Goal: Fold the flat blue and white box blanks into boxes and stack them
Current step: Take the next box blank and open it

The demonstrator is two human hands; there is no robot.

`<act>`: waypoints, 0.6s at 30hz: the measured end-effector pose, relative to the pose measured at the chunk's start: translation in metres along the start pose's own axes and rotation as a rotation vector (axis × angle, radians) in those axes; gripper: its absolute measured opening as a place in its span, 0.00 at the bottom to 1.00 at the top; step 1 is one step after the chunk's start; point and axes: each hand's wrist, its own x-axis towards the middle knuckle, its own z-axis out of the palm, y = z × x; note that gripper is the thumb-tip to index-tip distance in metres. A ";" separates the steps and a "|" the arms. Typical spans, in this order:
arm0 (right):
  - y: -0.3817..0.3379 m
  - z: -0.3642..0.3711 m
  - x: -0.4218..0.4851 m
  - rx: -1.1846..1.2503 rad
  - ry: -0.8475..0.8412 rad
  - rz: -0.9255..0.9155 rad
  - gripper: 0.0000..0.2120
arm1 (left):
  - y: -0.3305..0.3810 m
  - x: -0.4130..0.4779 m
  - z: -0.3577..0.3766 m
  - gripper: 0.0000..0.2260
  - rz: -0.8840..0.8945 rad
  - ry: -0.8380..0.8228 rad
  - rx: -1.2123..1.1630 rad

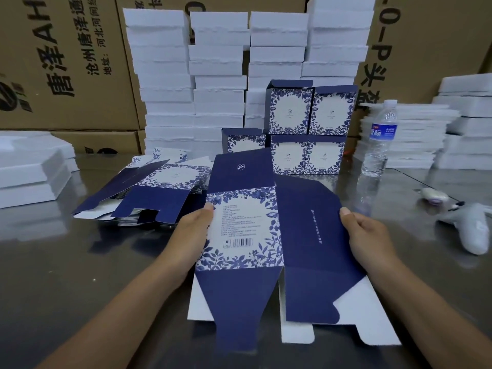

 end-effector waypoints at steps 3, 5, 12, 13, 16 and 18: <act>0.000 0.002 -0.001 0.044 -0.017 -0.005 0.25 | 0.002 -0.002 -0.003 0.23 0.017 0.010 -0.027; -0.001 0.005 -0.003 0.075 -0.056 0.008 0.25 | 0.004 -0.002 -0.006 0.24 0.016 0.037 -0.029; -0.003 0.006 -0.007 -0.008 -0.143 0.014 0.25 | 0.001 0.003 -0.010 0.17 -0.005 0.114 -0.071; -0.003 0.005 -0.007 -0.015 -0.132 0.014 0.24 | 0.002 0.002 -0.008 0.19 -0.011 0.114 -0.104; -0.002 0.003 -0.003 -0.020 -0.088 0.013 0.24 | 0.003 0.000 -0.003 0.19 -0.019 0.042 -0.174; -0.002 0.001 -0.001 -0.032 -0.050 0.007 0.24 | 0.004 -0.001 -0.001 0.19 -0.002 0.026 -0.092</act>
